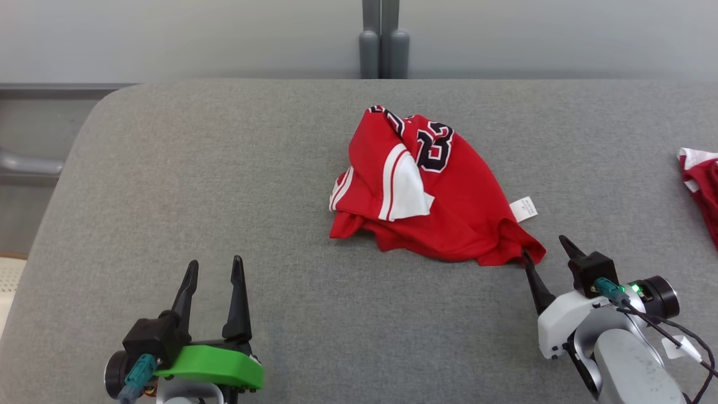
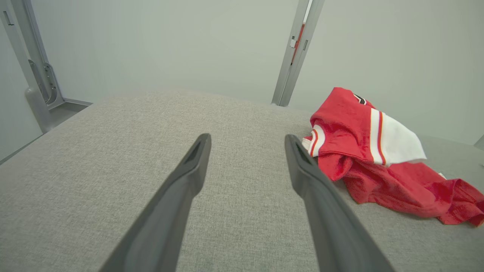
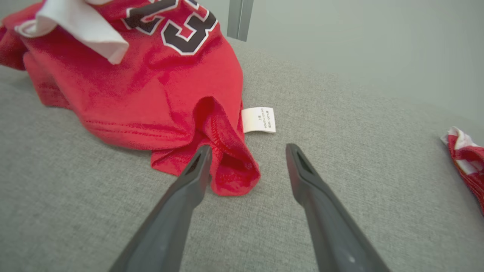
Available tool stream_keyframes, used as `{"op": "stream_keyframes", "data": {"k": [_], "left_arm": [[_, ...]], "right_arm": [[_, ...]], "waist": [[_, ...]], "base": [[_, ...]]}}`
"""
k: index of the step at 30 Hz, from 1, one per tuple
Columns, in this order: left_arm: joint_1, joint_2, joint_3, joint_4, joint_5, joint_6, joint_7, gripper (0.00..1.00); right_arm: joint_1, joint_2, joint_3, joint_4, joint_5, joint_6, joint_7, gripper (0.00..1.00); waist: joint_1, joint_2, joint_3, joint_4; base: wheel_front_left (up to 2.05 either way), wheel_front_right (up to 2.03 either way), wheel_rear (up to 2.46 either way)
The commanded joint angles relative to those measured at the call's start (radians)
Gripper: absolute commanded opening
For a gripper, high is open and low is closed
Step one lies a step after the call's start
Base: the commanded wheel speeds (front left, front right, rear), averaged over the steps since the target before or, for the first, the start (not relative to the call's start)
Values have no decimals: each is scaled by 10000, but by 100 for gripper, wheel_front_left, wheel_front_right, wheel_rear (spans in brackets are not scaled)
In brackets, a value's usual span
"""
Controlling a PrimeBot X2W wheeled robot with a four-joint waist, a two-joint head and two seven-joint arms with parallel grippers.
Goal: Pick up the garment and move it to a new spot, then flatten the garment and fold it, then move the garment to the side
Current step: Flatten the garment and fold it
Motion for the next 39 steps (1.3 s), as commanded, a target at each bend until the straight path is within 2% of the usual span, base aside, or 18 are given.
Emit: {"op": "stream_keyframes", "data": {"k": [1,8,9,10,11,12,20,30,35,36,37,38,39], "left_arm": [[-217,-8,2,-8,-11,-37,-3,100],[-353,-31,51,16,-50,-30,-3,100],[-366,-33,49,17,-52,-32,-2,100],[-367,-35,44,22,-53,-27,-3,100],[-371,-36,40,22,-63,-16,-3,100],[-376,-37,29,13,-84,-4,-3,100],[-443,-37,7,-110,-206,90,-3,100],[-861,-34,-207,-183,-89,-45,-3,100],[-1048,-35,-359,-145,-19,-54,-3,100],[-1060,-35,-386,-135,-4,-46,-3,100],[-1072,-35,-399,-128,13,-38,-3,100],[-1080,-35,-415,-133,15,-35,-3,100],[-1085,-35,-425,-134,16,-32,-3,100]], "right_arm": [[-306,-179,203,357,-95,-14,52,100],[-1128,-581,1069,1765,128,-14,90,100],[-1233,-619,1170,1923,154,-14,78,62],[-1288,-643,1241,2058,206,-14,80,35],[-1379,-693,1293,2180,248,-14,59,3],[-1465,-764,1269,2276,277,-14,50,0],[-2672,-1591,875,2585,-6,-14,15,0],[-5190,-3281,473,3430,-790,-15,627,0],[-6065,-3797,415,3945,-1222,-15,873,1],[-6172,-3858,402,4085,-1281,-15,947,32],[-6252,-3901,390,4185,-1307,-15,940,45],[-6357,-3965,383,4284,-1360,-15,893,100],[-6424,-4003,372,4374,-1400,-15,869,100]], "waist": [[0,-1,478,549],[0,-1,742,931],[0,-1,757,962],[0,-1,764,981],[0,-1,771,1000],[0,-1,778,1009],[0,-1,972,945],[0,-1,1614,1091],[0,-1,1881,1305],[0,-1,1921,1336],[0,-1,1944,1354],[0,-1,1968,1370],[0,-1,1982,1377]], "base": [[0,0,0],[0,0,0],[0,0,0],[0,0,0],[0,0,0],[0,0,0],[0,0,0],[0,0,0],[0,0,0],[0,0,0],[0,0,0],[0,0,0],[0,0,0]]}}
